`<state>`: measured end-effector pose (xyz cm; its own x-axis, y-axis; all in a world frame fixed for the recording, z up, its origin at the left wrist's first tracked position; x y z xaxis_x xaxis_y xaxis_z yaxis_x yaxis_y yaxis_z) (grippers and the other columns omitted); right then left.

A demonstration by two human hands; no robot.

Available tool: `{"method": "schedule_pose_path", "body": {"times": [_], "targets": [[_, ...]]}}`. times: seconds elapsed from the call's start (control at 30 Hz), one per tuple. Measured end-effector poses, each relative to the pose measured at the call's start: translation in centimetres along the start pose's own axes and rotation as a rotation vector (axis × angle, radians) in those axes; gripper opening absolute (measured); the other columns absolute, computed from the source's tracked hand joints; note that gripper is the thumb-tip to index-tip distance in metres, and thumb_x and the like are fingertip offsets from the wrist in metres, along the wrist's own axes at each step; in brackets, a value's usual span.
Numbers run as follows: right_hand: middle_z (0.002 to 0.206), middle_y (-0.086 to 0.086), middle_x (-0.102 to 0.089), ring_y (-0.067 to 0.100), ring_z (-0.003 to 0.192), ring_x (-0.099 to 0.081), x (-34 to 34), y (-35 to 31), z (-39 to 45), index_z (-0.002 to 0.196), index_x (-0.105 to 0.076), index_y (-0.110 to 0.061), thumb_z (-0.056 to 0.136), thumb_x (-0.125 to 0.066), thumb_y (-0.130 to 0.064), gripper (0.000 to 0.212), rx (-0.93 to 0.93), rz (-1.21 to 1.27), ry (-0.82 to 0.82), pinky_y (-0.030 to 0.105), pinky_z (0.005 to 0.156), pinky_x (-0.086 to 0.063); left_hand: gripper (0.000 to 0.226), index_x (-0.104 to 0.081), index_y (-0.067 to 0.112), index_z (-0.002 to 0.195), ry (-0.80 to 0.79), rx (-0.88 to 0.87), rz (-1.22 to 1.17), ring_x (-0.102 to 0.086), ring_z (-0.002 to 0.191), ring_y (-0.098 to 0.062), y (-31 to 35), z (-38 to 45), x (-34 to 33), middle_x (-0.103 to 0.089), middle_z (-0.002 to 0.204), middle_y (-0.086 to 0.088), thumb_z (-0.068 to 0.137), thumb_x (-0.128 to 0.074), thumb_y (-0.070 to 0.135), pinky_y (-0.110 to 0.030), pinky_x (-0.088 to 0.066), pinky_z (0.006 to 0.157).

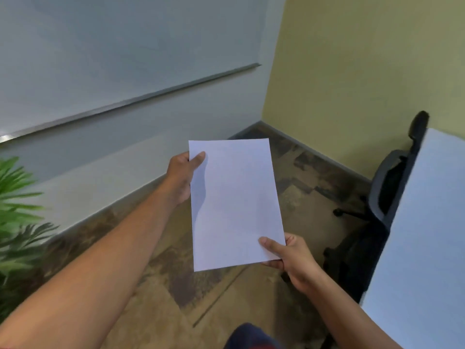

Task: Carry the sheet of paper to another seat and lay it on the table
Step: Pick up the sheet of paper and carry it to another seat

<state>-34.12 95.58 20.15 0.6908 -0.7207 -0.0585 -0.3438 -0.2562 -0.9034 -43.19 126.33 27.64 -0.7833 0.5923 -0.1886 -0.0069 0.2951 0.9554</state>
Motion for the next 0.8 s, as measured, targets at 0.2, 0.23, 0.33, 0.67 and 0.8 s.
{"method": "schedule_pose_path", "body": {"times": [0.2, 0.23, 0.33, 0.67, 0.8], "targets": [[0.111, 0.006, -0.085, 0.029, 0.102, -0.082, 2.2, -2.9, 7.3, 0.11, -0.082, -0.011, 0.095, -0.081, -0.02, 0.017, 0.053, 0.089, 0.177, 0.039, 0.079, -0.069, 0.021, -0.077, 0.002, 0.116, -0.155, 0.011, 0.042, -0.076, 0.115, -0.043, 1.1, 11.9, -7.1, -0.08, 0.119, -0.019, 0.107, -0.068, 0.019, -0.056, -0.06, 0.104], [0.111, 0.005, -0.085, 0.029, 0.101, -0.082, 2.8, -3.3, 8.7, 0.11, -0.083, -0.011, 0.095, -0.081, -0.02, 0.018, 0.06, 0.109, 0.196, 0.036, 0.075, -0.068, 0.021, -0.077, 0.002, 0.116, -0.175, 0.012, 0.052, -0.075, 0.115, -0.043, 1.2, 14.0, -8.4, -0.08, 0.119, -0.019, 0.107, -0.068, 0.019, -0.056, -0.06, 0.104], [0.11, 0.005, -0.085, 0.026, 0.097, -0.083, 4.3, -5.4, 13.1, 0.11, -0.082, -0.011, 0.095, -0.081, -0.021, 0.018, 0.077, 0.156, 0.249, 0.03, 0.068, -0.066, 0.017, -0.078, 0.005, 0.11, -0.243, 0.021, 0.071, -0.079, 0.106, -0.038, 1.9, 19.8, -12.6, -0.083, 0.11, -0.014, 0.107, -0.068, 0.019, -0.051, -0.063, 0.098], [0.105, 0.007, -0.086, 0.021, 0.087, -0.083, 10.9, -14.9, 26.2, 0.107, -0.082, -0.008, 0.094, -0.082, -0.018, 0.016, 0.092, 0.239, 0.414, 0.028, 0.064, -0.064, 0.014, -0.076, 0.008, 0.111, -0.42, 0.018, 0.105, -0.082, 0.083, -0.022, 5.9, 36.4, -26.5, -0.085, 0.096, -0.005, 0.109, -0.064, 0.015, -0.036, -0.066, 0.066], [0.106, 0.004, -0.086, 0.026, 0.094, -0.083, 13.9, -17.6, 30.5, 0.107, -0.082, -0.011, 0.093, -0.083, -0.02, 0.016, 0.116, 0.29, 0.501, 0.028, 0.065, -0.065, 0.016, -0.074, 0.004, 0.115, -0.523, 0.039, 0.122, -0.083, 0.082, -0.021, 6.3, 42.6, -32.8, -0.085, 0.097, -0.006, 0.109, -0.063, 0.015, -0.035, -0.066, 0.064]]}}
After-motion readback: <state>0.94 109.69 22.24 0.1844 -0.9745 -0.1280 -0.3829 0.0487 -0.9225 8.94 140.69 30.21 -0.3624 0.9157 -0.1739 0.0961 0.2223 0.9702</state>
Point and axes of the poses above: each hand's wrist, its own z-axis towards the middle knuckle, its own x-axis out of the back of the hand, y = z × x, the point moved 1 cm from there along z, towards the middle knuckle
